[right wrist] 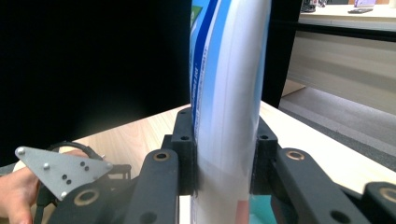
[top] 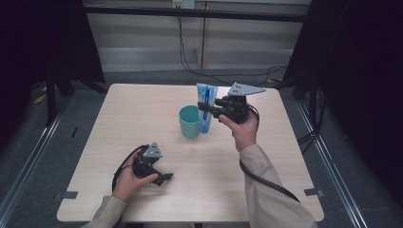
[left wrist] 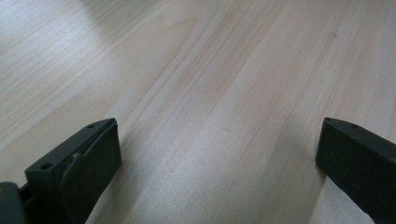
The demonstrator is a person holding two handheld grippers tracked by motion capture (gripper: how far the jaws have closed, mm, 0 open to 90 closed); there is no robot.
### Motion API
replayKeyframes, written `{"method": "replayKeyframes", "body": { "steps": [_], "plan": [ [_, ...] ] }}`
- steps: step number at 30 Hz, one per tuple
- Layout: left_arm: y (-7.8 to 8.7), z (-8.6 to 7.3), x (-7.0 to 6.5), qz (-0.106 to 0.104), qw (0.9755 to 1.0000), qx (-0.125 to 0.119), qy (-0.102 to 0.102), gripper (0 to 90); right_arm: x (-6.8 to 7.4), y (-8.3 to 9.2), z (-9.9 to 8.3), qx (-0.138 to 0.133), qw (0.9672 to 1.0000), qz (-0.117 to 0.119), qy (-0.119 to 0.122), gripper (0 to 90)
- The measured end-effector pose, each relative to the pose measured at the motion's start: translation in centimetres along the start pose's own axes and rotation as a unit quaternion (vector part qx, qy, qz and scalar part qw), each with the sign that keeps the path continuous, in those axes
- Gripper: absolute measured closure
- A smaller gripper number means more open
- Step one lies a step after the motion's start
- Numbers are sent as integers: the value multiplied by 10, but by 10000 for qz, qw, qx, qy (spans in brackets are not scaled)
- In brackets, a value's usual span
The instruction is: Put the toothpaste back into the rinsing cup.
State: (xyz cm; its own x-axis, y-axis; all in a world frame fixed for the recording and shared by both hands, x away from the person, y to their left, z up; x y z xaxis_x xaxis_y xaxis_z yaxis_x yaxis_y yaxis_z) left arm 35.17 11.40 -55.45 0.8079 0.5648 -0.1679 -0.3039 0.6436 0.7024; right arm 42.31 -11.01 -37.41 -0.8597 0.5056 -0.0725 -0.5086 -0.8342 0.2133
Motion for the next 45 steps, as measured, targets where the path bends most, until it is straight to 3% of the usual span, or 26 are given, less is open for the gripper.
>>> {"method": "replayKeyframes", "body": {
  "steps": [11,37,45],
  "plan": [
    [0,0,0,13,10000,24,-18,0,-6,-6,13,-66,10000,-21,60,700],
    [1,0,1,2,10000,61,-45,0,-23,-17,31,-359,9991,-159,-136,699],
    [1,0,1,4,10000,48,-41,0,-29,-19,27,-418,9986,-212,-227,699]
  ]
}}
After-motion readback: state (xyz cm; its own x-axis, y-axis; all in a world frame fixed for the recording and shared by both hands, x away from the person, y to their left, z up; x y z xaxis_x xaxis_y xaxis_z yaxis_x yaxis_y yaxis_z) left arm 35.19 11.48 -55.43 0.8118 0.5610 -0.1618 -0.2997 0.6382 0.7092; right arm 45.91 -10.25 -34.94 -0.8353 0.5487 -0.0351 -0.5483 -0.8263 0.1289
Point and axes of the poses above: each handheld gripper's, and its own axes: y roughly backward along the jaws, z roughly out of its top, x roughly to its left, the point moved 6 cm from there along -y, roughly forward along the jaws, and after that the axes turned 11 degrees about y, right-handed, at the moved point
